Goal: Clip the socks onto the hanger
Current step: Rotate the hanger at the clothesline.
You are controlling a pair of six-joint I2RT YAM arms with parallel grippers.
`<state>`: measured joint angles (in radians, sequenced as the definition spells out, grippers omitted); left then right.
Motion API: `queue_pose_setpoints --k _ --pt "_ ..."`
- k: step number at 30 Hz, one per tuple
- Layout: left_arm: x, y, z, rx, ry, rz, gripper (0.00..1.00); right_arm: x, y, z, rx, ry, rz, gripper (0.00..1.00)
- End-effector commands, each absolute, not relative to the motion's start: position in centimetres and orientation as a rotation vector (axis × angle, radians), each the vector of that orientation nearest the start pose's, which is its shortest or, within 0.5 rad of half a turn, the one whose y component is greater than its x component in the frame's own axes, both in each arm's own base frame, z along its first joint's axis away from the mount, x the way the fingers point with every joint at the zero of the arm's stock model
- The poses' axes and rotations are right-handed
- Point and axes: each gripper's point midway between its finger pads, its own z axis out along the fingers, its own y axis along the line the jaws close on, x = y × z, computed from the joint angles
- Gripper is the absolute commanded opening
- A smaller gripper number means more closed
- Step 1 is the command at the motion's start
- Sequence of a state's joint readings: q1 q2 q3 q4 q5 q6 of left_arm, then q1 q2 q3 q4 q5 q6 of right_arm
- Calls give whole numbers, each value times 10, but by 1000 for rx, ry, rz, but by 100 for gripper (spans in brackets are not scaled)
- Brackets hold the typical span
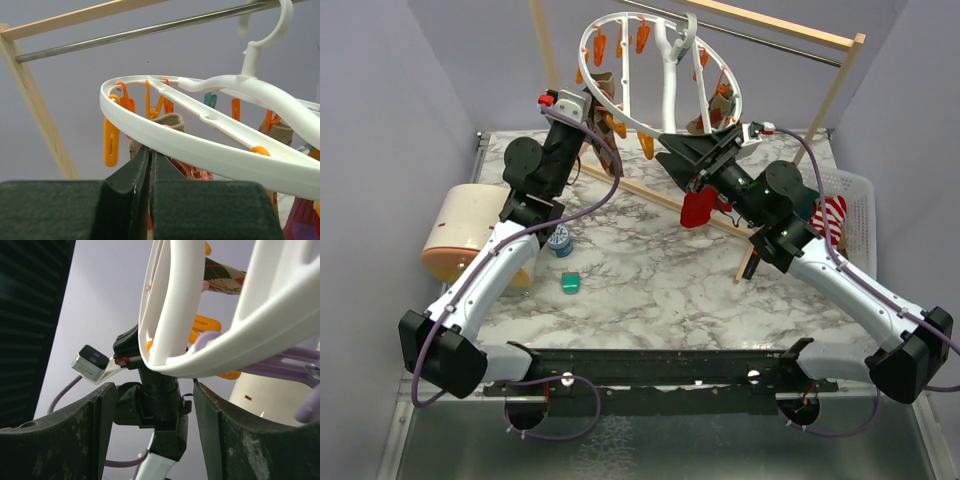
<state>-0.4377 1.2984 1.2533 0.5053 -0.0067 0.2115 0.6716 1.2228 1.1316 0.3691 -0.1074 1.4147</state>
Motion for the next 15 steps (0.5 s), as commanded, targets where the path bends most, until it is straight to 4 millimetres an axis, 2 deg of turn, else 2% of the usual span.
queue_pose_setpoints --k 1,6,15 --pt "386 -181 502 374 1016 -240 0 295 301 491 505 1355 1843 66" --pt "385 -182 501 380 1015 -240 0 310 298 486 580 1354 1787 60" --pt "384 -180 492 378 1031 -222 0 317 285 475 641 1343 1699 35"
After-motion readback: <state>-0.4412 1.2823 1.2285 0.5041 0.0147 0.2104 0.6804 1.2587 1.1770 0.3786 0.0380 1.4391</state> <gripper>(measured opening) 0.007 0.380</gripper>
